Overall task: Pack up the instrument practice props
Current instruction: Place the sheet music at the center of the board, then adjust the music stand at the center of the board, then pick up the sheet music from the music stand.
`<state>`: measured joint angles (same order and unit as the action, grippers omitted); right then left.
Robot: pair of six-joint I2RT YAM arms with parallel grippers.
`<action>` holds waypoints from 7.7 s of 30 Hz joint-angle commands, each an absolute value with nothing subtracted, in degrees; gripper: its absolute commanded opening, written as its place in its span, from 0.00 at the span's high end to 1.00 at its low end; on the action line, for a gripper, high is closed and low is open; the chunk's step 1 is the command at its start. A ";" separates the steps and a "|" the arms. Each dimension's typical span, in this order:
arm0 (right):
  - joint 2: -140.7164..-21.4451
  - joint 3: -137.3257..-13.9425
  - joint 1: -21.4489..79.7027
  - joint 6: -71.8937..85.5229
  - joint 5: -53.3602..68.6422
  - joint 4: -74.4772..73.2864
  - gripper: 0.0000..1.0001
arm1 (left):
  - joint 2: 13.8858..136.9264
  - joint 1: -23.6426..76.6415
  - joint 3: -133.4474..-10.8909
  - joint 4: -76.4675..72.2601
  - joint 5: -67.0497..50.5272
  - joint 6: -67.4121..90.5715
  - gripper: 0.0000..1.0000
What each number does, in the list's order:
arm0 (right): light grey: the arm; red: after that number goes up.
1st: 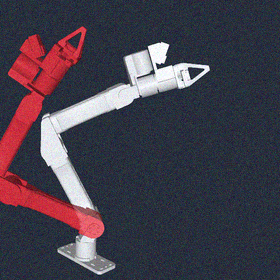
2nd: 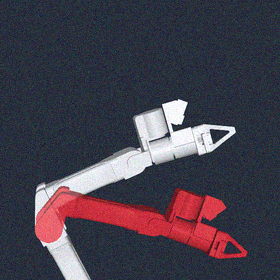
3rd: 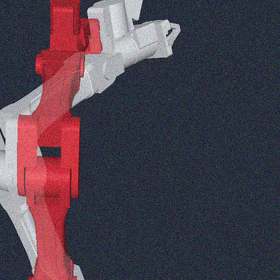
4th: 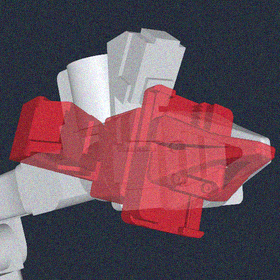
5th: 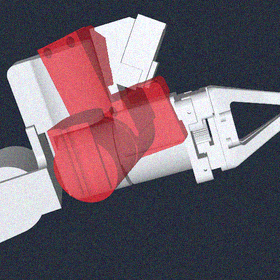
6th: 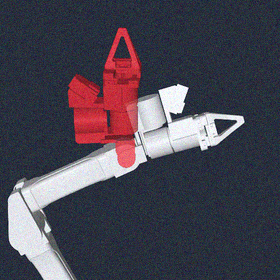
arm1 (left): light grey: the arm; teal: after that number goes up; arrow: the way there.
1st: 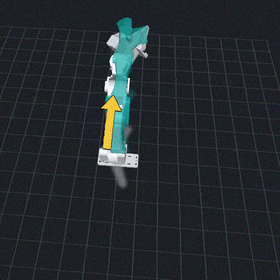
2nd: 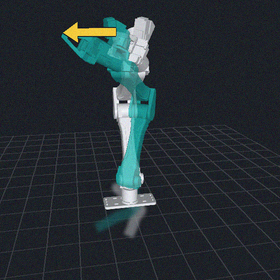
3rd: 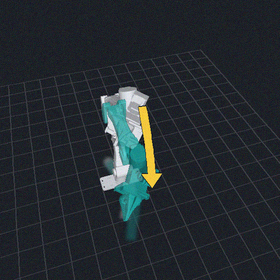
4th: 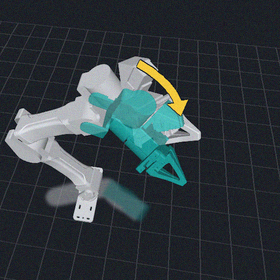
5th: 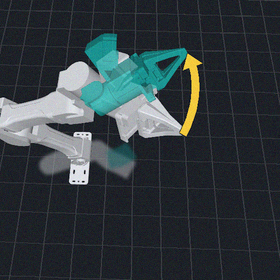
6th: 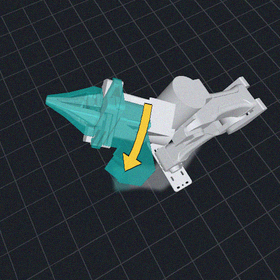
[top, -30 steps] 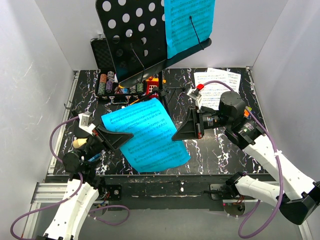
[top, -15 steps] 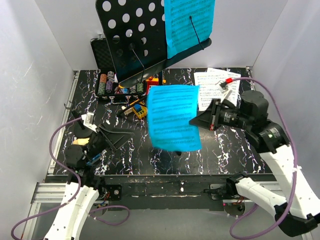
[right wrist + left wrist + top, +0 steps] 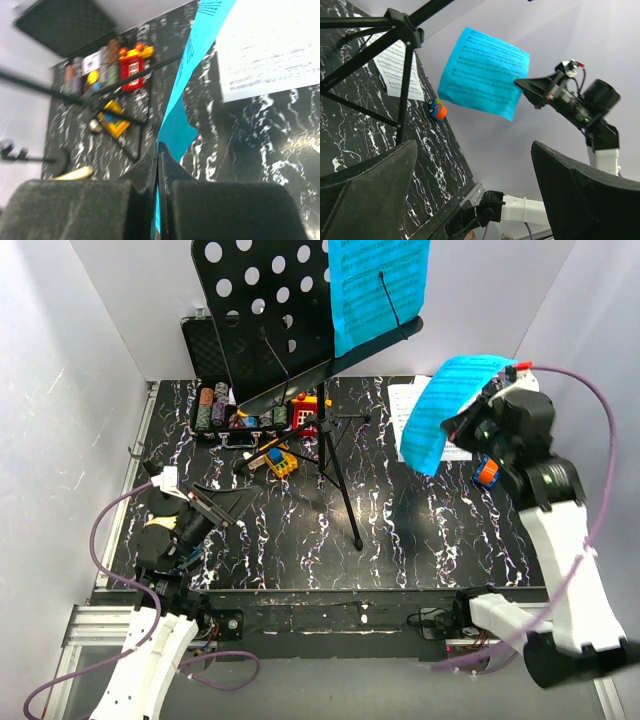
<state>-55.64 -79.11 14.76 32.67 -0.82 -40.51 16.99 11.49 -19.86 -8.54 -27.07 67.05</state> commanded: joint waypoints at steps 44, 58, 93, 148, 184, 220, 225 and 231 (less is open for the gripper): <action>-121.73 -103.71 -12.83 32.87 13.80 -31.37 0.68 | 27.86 12.74 -16.26 -8.97 -24.61 65.83 0.02; -111.72 -105.21 -10.12 40.77 14.67 -32.09 0.39 | 33.56 12.74 -24.51 -3.69 -24.25 63.11 0.02; -79.44 -61.97 28.29 22.15 22.68 -7.30 0.31 | 32.18 13.62 -49.85 0.44 -26.89 43.77 0.10; -84.90 -63.90 50.53 53.78 -18.37 -26.28 0.99 | 42.45 15.20 -24.35 -6.24 -20.48 56.34 0.18; -80.43 -71.19 53.00 47.91 -24.17 -42.98 0.13 | 24.00 16.26 -41.91 12.57 -20.64 43.51 0.08; -56.16 -100.28 40.25 20.65 -10.29 -32.43 0.24 | 71.63 19.07 -102.13 -5.71 -38.67 45.62 0.23; -57.30 -99.06 40.08 19.17 -10.02 -30.59 0.24 | 72.77 20.91 -100.99 -5.89 -38.76 46.32 0.24; -58.71 -98.53 40.08 18.72 -9.67 -29.18 0.24 | 72.51 25.92 -98.79 -1.60 -33.85 39.04 0.26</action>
<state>-58.39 -98.52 40.45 20.18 -10.52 -32.91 73.30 23.03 -99.66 -6.13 -37.43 45.23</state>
